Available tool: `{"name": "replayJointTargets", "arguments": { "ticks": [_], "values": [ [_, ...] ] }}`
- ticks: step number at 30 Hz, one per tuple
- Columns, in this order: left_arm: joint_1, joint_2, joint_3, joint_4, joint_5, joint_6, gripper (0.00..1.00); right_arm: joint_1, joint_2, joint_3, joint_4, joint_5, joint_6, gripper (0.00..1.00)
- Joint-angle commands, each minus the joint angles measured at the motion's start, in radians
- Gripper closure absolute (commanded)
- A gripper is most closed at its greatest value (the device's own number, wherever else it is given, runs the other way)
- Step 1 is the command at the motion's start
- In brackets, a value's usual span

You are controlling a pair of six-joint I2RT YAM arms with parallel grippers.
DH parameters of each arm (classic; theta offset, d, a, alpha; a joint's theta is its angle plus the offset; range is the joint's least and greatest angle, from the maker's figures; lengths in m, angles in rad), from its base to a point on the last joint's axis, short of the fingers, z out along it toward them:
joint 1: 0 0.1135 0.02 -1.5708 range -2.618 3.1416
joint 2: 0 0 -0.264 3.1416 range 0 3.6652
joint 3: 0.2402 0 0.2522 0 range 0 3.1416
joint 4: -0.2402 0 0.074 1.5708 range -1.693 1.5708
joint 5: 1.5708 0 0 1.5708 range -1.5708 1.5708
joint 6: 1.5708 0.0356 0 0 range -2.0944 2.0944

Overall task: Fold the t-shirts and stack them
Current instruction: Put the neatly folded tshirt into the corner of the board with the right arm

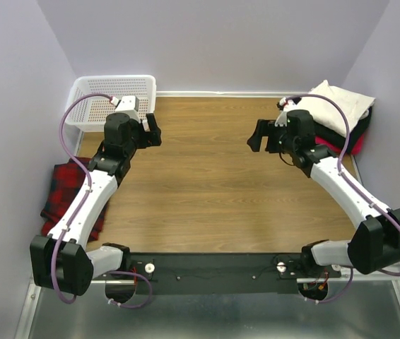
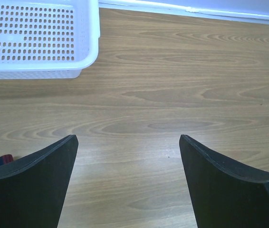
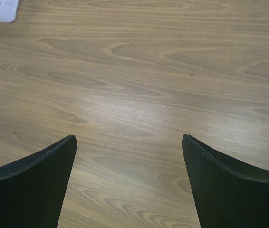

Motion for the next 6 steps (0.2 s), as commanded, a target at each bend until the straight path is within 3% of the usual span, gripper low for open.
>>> {"name": "replayJointTargets", "arguments": {
  "ticks": [1, 6],
  "values": [
    [-0.006, -0.017, -0.012, 0.03, -0.039, 0.017, 0.03, 0.008, 0.004, -0.01, 0.036, -0.009, -0.024, 0.0],
    [-0.009, -0.005, -0.001, 0.02, -0.048, 0.039, 0.03, 0.008, 0.013, -0.013, 0.045, -0.003, -0.024, 0.0]
  ]
}}
